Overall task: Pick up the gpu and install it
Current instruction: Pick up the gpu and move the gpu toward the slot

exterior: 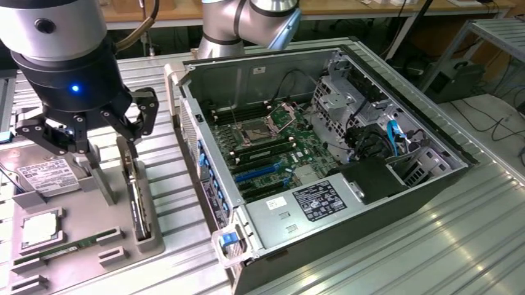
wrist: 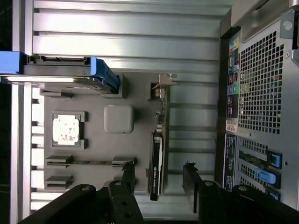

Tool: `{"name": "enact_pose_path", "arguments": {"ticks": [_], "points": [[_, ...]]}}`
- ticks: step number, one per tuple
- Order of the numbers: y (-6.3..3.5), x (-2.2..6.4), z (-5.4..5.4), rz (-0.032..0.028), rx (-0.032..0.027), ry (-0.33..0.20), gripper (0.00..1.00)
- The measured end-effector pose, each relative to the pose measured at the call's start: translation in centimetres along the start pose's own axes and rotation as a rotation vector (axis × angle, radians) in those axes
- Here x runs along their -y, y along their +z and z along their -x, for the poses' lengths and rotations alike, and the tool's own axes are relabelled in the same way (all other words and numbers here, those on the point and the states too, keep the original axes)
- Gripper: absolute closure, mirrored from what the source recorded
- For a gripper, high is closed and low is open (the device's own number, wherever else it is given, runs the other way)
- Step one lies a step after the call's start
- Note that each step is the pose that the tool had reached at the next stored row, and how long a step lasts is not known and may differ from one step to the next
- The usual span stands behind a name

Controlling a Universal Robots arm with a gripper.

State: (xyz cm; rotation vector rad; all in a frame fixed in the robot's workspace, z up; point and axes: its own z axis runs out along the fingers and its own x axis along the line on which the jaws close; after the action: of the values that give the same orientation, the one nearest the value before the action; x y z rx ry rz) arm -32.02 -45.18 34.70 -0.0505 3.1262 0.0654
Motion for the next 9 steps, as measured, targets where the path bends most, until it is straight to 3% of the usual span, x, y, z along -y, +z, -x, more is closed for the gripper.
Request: {"name": "enact_pose_path", "arguments": {"ticks": [9], "points": [[1.06, 0.05, 0.0, -0.0004, -0.0073, 0.0, 0.46]]}}
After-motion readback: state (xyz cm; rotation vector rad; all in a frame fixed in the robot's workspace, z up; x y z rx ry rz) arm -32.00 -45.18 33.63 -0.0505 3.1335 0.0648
